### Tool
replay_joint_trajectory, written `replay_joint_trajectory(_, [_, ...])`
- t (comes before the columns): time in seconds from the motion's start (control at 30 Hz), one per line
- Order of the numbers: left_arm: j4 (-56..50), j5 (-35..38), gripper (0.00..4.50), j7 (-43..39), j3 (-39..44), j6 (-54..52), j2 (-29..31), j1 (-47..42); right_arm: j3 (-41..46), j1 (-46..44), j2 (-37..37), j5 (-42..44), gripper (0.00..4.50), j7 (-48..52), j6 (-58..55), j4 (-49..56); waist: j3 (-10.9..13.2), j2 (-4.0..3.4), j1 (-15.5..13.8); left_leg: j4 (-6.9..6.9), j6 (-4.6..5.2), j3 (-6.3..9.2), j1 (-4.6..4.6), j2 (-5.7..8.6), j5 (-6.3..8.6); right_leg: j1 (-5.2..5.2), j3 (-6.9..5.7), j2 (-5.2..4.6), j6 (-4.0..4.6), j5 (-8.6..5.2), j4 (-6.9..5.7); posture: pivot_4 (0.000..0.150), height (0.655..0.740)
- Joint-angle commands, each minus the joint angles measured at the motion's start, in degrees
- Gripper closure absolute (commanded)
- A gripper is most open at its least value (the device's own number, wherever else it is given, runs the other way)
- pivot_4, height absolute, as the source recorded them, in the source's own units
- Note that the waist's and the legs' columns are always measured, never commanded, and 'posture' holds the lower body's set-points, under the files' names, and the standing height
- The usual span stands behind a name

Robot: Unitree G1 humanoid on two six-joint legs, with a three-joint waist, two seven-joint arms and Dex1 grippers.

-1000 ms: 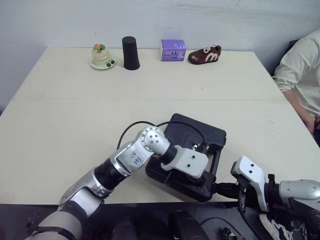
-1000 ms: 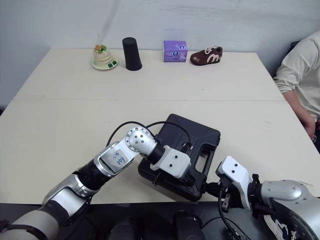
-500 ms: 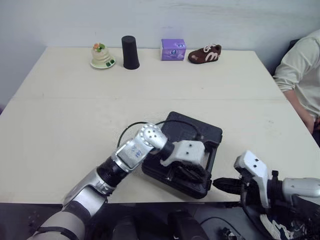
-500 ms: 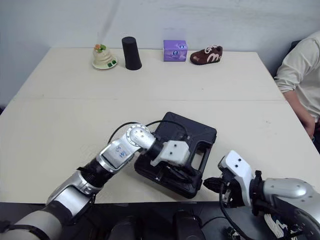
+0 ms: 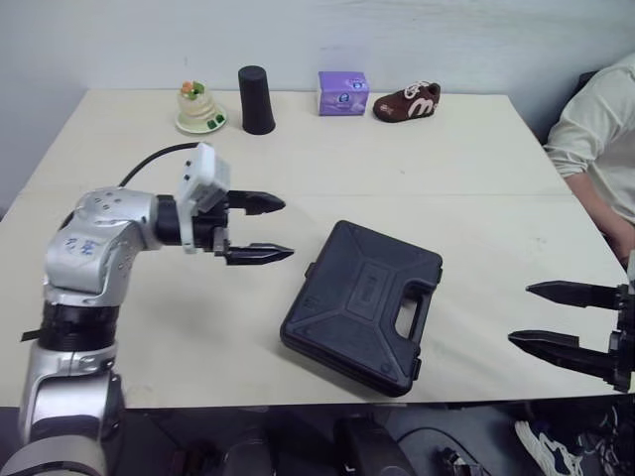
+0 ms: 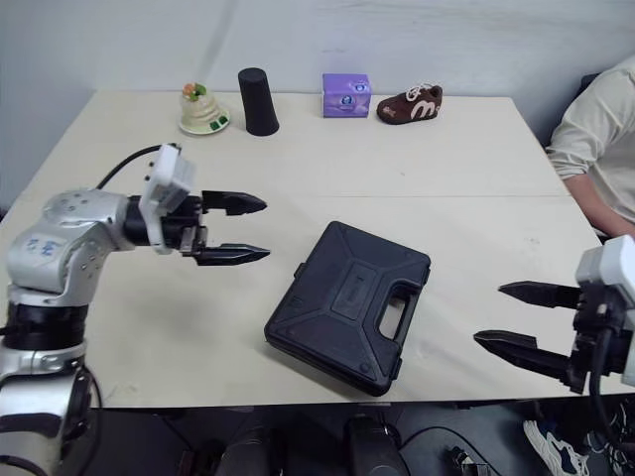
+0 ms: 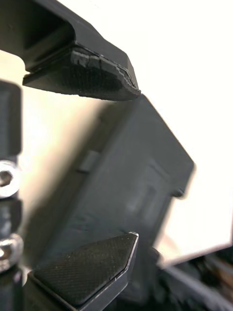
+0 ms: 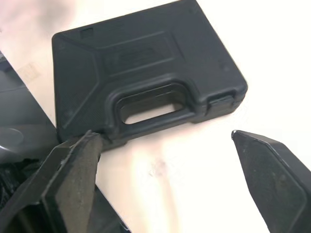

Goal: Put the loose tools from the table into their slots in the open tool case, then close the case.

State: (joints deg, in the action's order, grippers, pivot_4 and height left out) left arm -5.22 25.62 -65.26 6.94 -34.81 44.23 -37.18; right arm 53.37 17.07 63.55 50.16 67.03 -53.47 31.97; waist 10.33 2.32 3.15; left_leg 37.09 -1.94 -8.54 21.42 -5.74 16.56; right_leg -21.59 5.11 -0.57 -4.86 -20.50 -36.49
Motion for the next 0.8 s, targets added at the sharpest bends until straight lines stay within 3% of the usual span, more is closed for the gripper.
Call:
replay_joint_trajectory(0.03, [2.12, -2.55, 0.00, 6.32, 5.54, 3.24, 3.03, -1.97, -0.63, -0.31, 1.88, -3.30, 0.07, 3.41, 4.07, -3.45, 0.03, 0.04, -0.36, 0.01, 0.00, 0.06, 0.03, 0.03, 0.00, 0.01, -0.04, -0.01, 0.00, 0.00, 0.00, 0.150, 0.7386])
replay_joint_trajectory(0.13, [3.47, -1.17, 0.00, 11.16, 8.31, 1.44, 2.78, -4.17, -3.21, -1.88, 3.01, -4.96, 0.07, 4.49, 6.18, -6.22, 0.03, 0.05, -0.63, 0.03, 0.06, 0.04, 0.03, 0.07, 0.03, 0.02, -0.05, -0.03, -0.02, 0.01, 0.01, 0.150, 0.7386])
replay_joint_trajectory(0.23, [-1.33, -1.69, 0.00, 2.55, 6.29, 6.98, 7.50, 3.78, -6.49, -5.08, 4.05, -5.24, 0.07, 4.63, 7.31, -8.01, 0.06, -0.04, -0.41, 0.04, 0.14, -0.08, 0.02, 0.07, 0.06, 0.01, -0.06, -0.02, -0.06, 0.03, 0.03, 0.150, 0.7386])
replay_joint_trajectory(0.3, [-6.94, 1.44, 0.00, -4.15, 6.83, 4.44, 12.68, 11.83, -8.14, -6.15, 4.57, -5.36, 0.07, 5.70, 7.82, -8.29, 0.12, -0.14, 0.36, -0.06, 0.08, -0.34, -0.06, 0.00, 0.11, -0.01, -0.05, -0.11, -0.06, 0.03, 0.09, 0.150, 0.7386])
replay_joint_trajectory(0.53, [-10.19, 5.47, 0.00, -11.23, 15.57, -0.31, 21.69, 27.68, -8.40, -7.02, 5.72, -7.96, 0.07, 8.24, 8.37, -11.23, 0.48, -0.35, 0.07, -0.05, -0.21, -0.23, 0.04, -0.14, 0.18, -0.24, -0.05, 0.04, 0.21, -0.14, 0.01, 0.150, 0.7386])
replay_joint_trajectory(0.8, [-7.16, 6.34, 0.00, -13.82, 17.42, 0.72, 22.89, 31.06, -7.45, -6.07, 5.13, -10.12, 0.07, 9.13, 8.95, -11.67, 0.50, -0.38, 0.14, -0.03, -0.04, -0.26, 0.03, -0.05, 0.30, -0.22, -0.07, -0.08, 0.21, -0.13, -0.01, 0.150, 0.7386])
